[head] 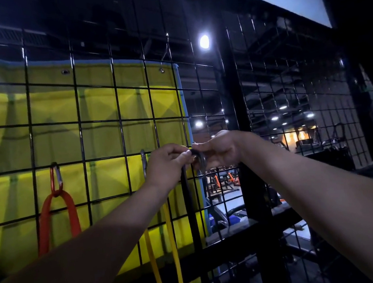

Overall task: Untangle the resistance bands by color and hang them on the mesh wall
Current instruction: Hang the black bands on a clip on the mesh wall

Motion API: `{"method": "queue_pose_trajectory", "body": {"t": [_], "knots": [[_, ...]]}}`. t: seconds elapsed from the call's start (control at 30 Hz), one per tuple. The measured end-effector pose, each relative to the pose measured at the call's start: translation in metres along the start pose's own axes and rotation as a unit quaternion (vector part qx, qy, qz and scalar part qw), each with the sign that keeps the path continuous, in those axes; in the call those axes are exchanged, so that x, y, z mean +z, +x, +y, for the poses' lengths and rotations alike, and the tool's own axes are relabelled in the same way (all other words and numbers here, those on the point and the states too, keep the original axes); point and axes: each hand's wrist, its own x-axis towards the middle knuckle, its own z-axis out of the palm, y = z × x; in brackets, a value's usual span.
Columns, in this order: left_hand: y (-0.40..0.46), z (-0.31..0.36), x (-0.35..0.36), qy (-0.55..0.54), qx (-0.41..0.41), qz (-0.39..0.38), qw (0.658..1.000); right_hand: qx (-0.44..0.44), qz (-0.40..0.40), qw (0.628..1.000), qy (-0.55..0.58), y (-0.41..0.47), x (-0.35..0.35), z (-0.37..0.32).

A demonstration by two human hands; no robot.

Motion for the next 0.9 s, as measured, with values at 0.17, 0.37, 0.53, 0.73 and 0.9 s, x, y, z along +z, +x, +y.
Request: {"method": "queue_pose_trajectory", "body": {"t": [0.17, 0.37, 0.53, 0.73, 0.9], "knots": [[-0.005, 0.005, 0.000, 0.005, -0.009, 0.006, 1.000, -0.007, -0.004, 1.000, 0.019, 0.000, 0.000, 0.006], [-0.003, 0.006, 0.006, 0.020, 0.004, 0.014, 1.000, -0.054, 0.030, 0.998, 0.020, 0.004, -0.002, 0.012], [0.002, -0.001, 0.010, 0.084, 0.032, 0.037, 0.995, -0.078, 0.033, 0.996, 0.017, 0.005, -0.004, 0.016], [0.009, 0.008, 0.010, 0.230, 0.087, -0.007, 0.969, -0.087, 0.063, 0.994, 0.000, 0.013, -0.008, 0.019], [0.023, 0.017, 0.014, 0.271, 0.027, -0.029, 0.962, -0.093, 0.071, 0.993, -0.009, 0.019, -0.009, 0.020]]}}
